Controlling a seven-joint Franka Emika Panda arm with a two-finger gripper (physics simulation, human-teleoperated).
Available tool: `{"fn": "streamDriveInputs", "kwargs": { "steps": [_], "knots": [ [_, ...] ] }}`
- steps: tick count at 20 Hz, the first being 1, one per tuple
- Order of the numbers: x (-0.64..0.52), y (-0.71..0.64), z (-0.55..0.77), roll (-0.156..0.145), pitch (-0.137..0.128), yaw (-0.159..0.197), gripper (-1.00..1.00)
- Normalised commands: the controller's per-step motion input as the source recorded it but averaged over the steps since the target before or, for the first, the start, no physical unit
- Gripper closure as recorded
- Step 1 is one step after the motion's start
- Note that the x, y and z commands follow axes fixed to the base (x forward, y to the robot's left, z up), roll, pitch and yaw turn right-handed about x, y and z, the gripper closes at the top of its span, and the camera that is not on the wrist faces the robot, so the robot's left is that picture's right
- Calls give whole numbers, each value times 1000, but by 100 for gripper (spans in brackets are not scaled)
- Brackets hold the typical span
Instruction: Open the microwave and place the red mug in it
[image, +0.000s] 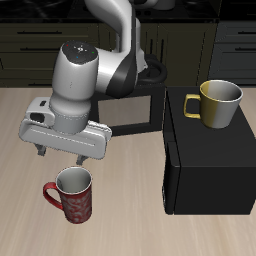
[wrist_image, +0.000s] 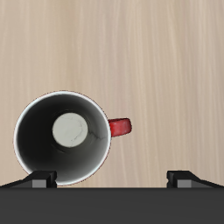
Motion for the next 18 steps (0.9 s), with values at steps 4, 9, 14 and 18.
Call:
{"fn": "streamDriveInputs", "kwargs": {
  "steps": [4, 9, 14, 18],
  "knots": [
    [35, -97, -184, -20, 18, -15, -100],
    [42, -43, -230, -10, 19, -9, -100],
    [50, 46, -248, 8, 27, -5, -100],
    [29, 23, -228, 8, 29, -29, -100]
  ]
}}
